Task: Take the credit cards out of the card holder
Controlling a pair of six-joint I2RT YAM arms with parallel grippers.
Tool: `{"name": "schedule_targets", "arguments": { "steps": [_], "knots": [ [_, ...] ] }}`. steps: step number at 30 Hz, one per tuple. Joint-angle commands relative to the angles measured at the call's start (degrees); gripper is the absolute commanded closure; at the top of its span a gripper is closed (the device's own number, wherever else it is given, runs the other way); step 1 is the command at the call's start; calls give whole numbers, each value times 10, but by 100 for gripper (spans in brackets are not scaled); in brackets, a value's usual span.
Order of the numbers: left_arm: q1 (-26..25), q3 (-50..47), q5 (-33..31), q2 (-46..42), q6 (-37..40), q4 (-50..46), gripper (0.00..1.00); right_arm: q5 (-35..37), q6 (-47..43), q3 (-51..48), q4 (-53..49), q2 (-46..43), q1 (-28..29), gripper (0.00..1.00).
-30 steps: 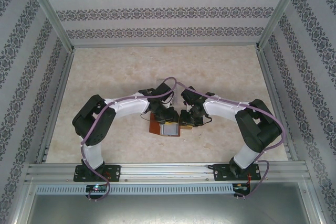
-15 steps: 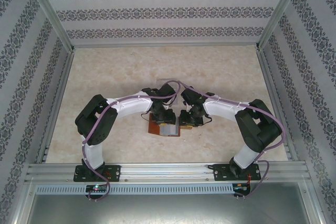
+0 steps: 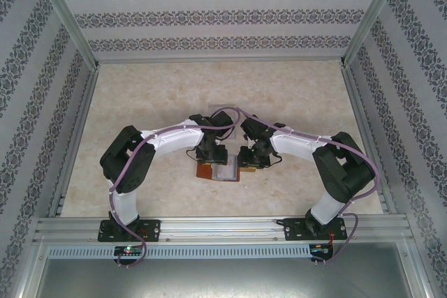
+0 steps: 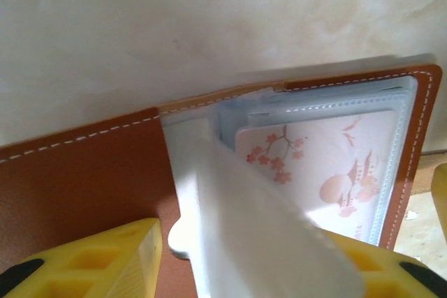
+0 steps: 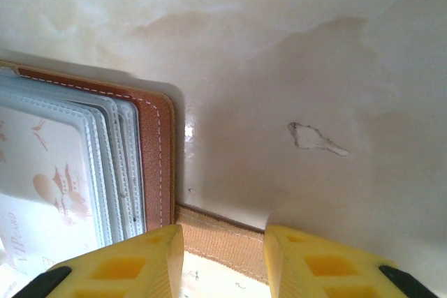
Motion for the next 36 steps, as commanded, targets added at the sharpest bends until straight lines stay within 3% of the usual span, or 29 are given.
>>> {"name": "schedule_targets", "arguments": {
  "steps": [1, 11, 15, 23, 36],
  "knots": [
    [-9, 14, -20, -13, 11, -32, 54, 13, -10, -9, -9, 5, -4, 62],
    [-9, 2, 15, -32, 0, 9, 90, 13, -12, -8, -12, 6, -4, 62],
    [-7, -9, 35, -41, -10, 39, 96, 15, -12, -7, -16, 5, -5, 62],
    [-5, -21, 27, -44, -14, 35, 96, 15, -13, -5, -16, 0, -5, 62],
    [-5, -21, -48, -29, 18, -36, 85, 23, -16, -4, -31, -6, -6, 62]
  ]
}}
